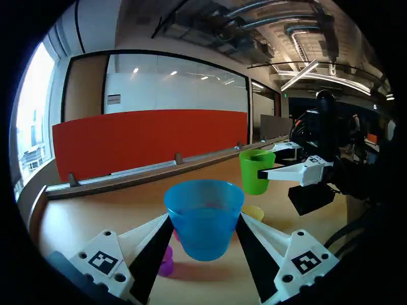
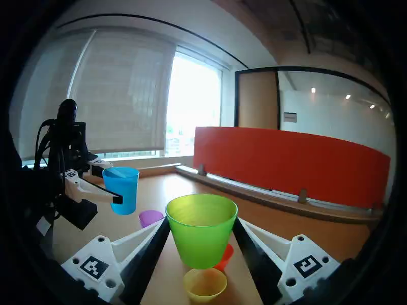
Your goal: Pour water
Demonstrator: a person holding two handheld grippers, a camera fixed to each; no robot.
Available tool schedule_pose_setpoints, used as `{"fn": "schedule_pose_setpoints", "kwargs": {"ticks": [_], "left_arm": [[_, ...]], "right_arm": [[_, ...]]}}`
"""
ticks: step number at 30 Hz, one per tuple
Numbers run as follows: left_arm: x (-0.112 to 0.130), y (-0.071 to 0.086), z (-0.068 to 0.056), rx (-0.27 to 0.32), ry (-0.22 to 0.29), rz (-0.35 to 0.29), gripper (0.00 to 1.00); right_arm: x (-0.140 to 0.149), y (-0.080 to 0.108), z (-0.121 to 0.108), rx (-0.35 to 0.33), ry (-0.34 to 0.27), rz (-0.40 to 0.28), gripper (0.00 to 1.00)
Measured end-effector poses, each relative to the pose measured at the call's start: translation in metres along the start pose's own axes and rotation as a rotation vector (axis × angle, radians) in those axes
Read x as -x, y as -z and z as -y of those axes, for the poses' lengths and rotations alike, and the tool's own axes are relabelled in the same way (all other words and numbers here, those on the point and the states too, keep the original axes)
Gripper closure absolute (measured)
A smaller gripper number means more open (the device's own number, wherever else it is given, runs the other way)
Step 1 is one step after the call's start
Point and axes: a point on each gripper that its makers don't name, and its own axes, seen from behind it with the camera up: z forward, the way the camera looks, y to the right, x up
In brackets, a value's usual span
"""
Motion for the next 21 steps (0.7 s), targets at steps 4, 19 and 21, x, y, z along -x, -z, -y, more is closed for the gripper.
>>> {"fn": "schedule_pose_setpoints", "kwargs": {"ticks": [4, 19, 21], "left_arm": [[0.0001, 0.0, 0.0015, -0.002, -0.002, -0.001, 0.19], [-0.0011, 0.0032, 0.0068, -0.006, -0.009, -0.004, 0.19], [-0.0014, 0.0038, 0.0073, -0.005, -0.012, -0.005, 0.19]], "right_arm": [[-0.0015, -0.001, 0.0022, -0.008, -0.013, -0.008, 0.09], [-0.0025, -0.0015, 0.0027, -0.022, -0.035, -0.016, 0.1], [-0.0027, -0.0016, 0.0039, -0.025, -0.034, -0.017, 0.11]]}}
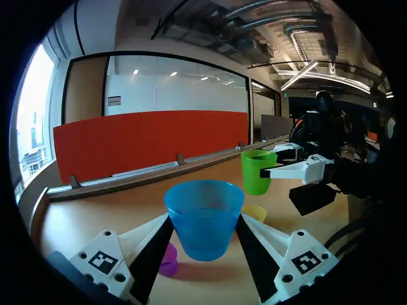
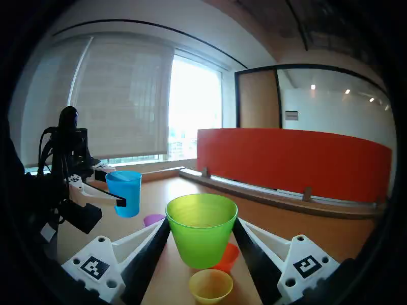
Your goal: Pour water
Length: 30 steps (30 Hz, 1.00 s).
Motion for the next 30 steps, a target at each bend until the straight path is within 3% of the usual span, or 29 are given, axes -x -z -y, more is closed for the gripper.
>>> {"fn": "schedule_pose_setpoints", "kwargs": {"ticks": [15, 30], "left_arm": [[-0.005, 0.003, 0.003, -0.004, -0.044, -0.008, 0.19], [-0.009, 0.006, 0.006, -0.025, -0.145, -0.009, 0.19]], "right_arm": [[0.0, -0.002, 0.02, -0.048, 0.007, 0.002, 0.11], [0.014, -0.005, 0.041, -0.104, 0.006, 0.02, 0.11]]}}
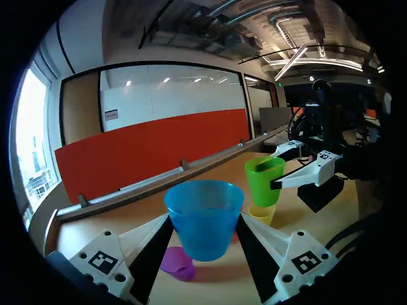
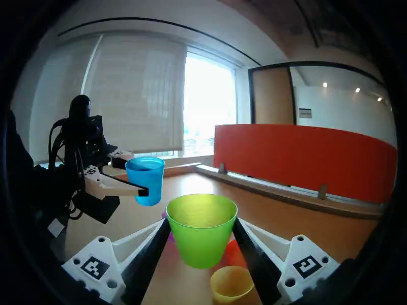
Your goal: Pour water
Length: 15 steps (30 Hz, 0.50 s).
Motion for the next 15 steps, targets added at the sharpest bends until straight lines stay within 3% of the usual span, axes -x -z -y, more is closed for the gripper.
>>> {"fn": "schedule_pose_setpoints", "kwargs": {"ticks": [15], "left_arm": [[-0.01, -0.001, -0.004, -0.016, -0.124, -0.019, 0.19]], "right_arm": [[0.005, -0.008, 0.023, -0.056, 0.019, 0.018, 0.11]]}}
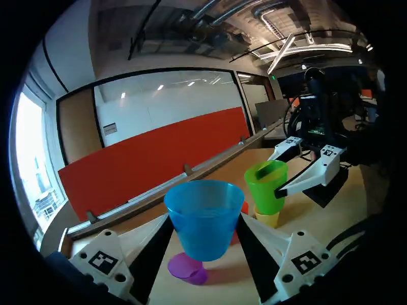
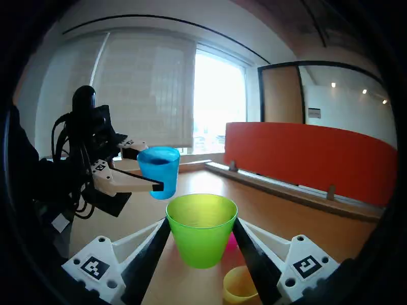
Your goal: Pour water
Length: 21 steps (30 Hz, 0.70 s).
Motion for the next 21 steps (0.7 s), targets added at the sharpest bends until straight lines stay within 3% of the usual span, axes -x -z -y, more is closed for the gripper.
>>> {"fn": "schedule_pose_setpoints", "kwargs": {"ticks": [21], "left_arm": [[-0.014, 0.007, -0.006, -0.007, -0.197, -0.048, 0.19]], "right_arm": [[0.007, -0.011, 0.024, -0.054, -0.007, 0.008, 0.11]]}}
